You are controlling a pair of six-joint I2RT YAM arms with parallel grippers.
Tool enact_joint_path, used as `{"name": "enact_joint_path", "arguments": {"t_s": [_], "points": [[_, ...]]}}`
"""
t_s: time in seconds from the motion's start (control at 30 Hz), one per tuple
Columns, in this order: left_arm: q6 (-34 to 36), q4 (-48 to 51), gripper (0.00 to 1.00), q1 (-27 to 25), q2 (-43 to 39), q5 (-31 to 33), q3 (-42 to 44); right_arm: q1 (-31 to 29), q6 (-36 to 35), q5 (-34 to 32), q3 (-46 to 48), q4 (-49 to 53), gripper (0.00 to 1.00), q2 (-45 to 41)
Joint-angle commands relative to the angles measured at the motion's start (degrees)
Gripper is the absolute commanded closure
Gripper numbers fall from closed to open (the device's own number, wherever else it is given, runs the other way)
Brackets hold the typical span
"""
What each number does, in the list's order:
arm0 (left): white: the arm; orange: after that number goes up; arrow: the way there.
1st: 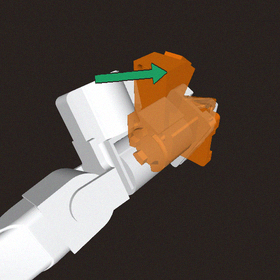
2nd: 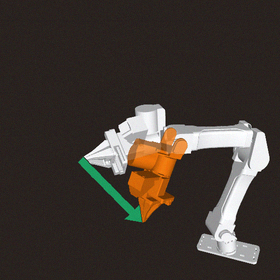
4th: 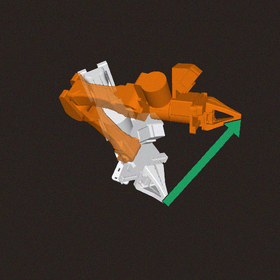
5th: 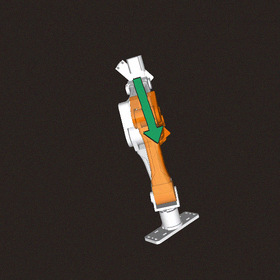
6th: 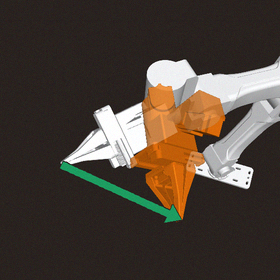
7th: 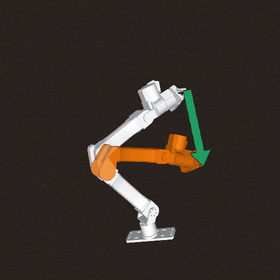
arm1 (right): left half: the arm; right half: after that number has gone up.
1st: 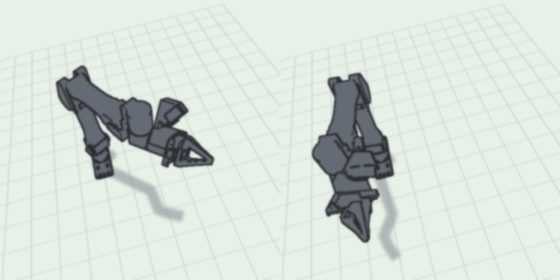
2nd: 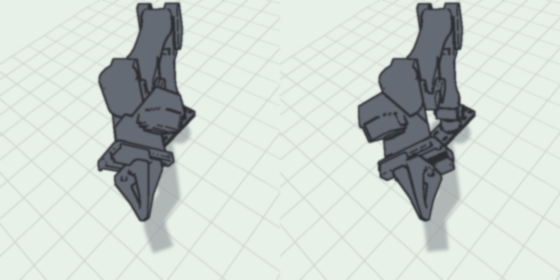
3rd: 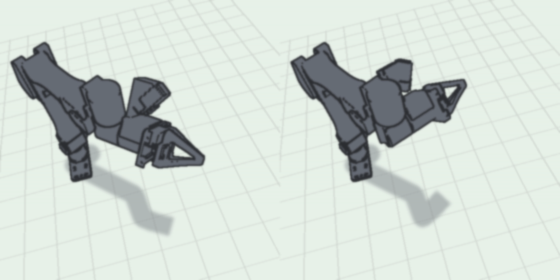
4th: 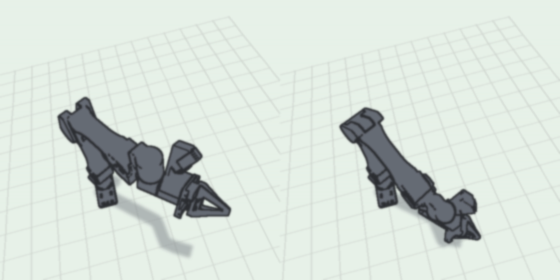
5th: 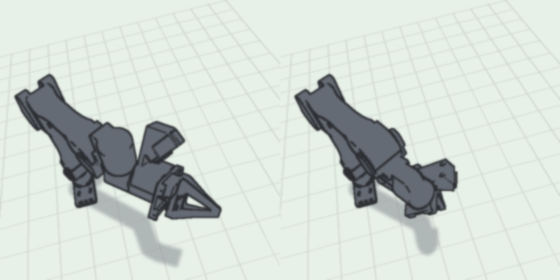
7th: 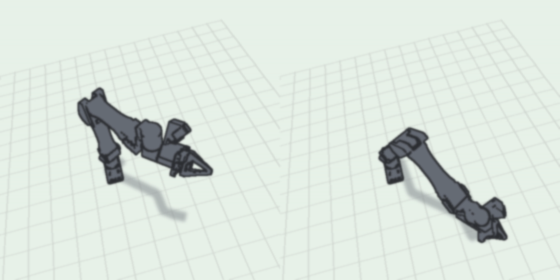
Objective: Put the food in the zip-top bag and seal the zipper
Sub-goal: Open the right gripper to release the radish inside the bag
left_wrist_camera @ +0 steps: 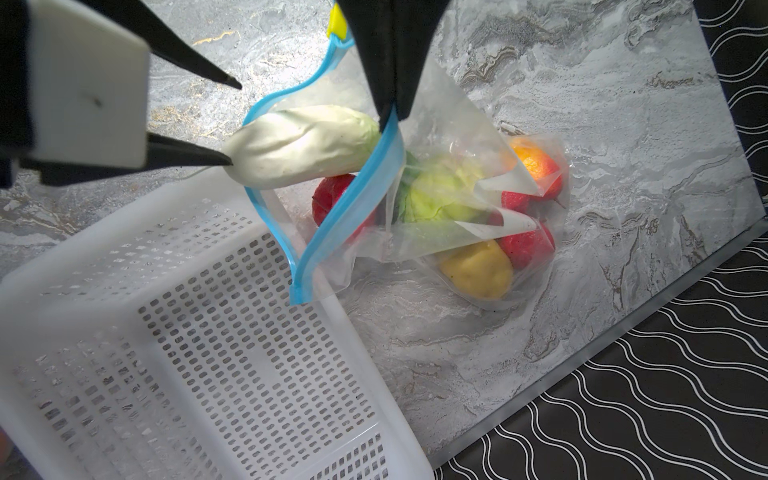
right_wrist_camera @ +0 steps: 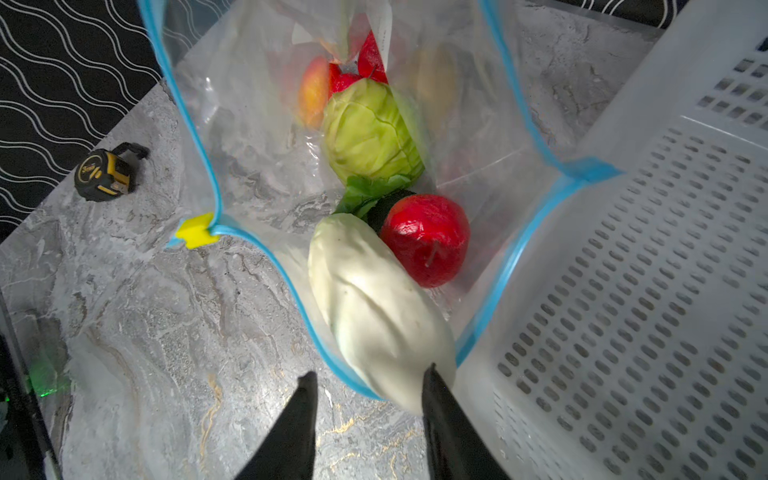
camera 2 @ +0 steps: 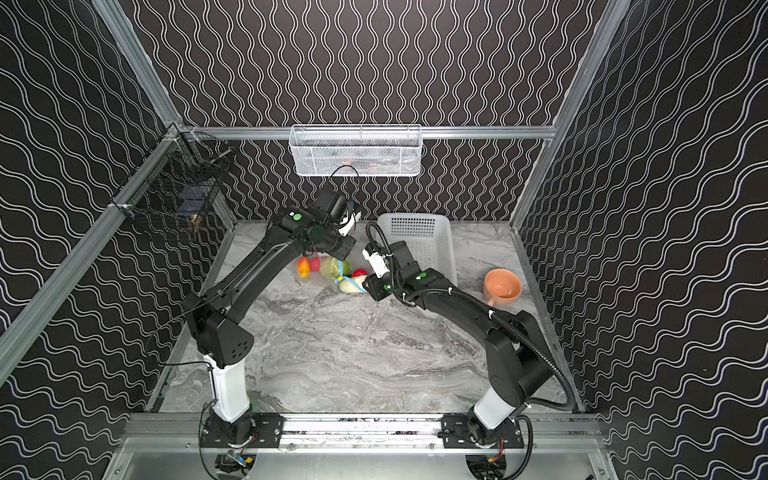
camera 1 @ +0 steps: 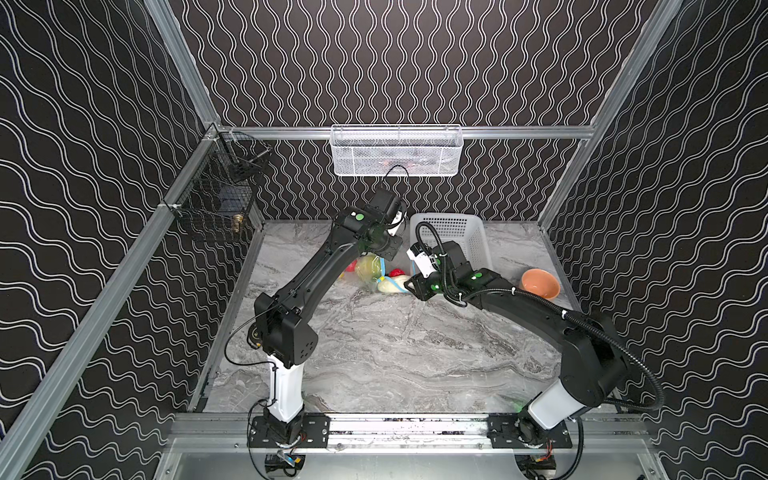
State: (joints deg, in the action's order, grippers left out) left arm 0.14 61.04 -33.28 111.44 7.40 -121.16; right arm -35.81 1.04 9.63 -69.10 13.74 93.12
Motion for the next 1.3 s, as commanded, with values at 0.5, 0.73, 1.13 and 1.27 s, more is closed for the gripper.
{"name": "enact_joint_path", "arguments": {"t_s": [0.5,0.73,1.13,1.27], "points": [[-0.7,-0.1,1.0,0.0,-0.1,0.0,-0.9,1.6,4.5,3.7,-2.1,1.8,0.54,2.7],[-0.8,0.0,1.0,0.1,0.1,-0.1,-1.3,1.6,4.9,5.1,-3.0,2.2,0.55,4.1],[-1.1,0.6,1.0,0.0,0.8,-0.2,-2.9,1.5,4.8,8.2,-3.3,2.8,0.88,5.2],[-1.3,0.8,1.0,0.0,1.1,-0.3,-3.2,1.4,5.0,9.4,-3.4,2.3,1.0,5.1]]}}
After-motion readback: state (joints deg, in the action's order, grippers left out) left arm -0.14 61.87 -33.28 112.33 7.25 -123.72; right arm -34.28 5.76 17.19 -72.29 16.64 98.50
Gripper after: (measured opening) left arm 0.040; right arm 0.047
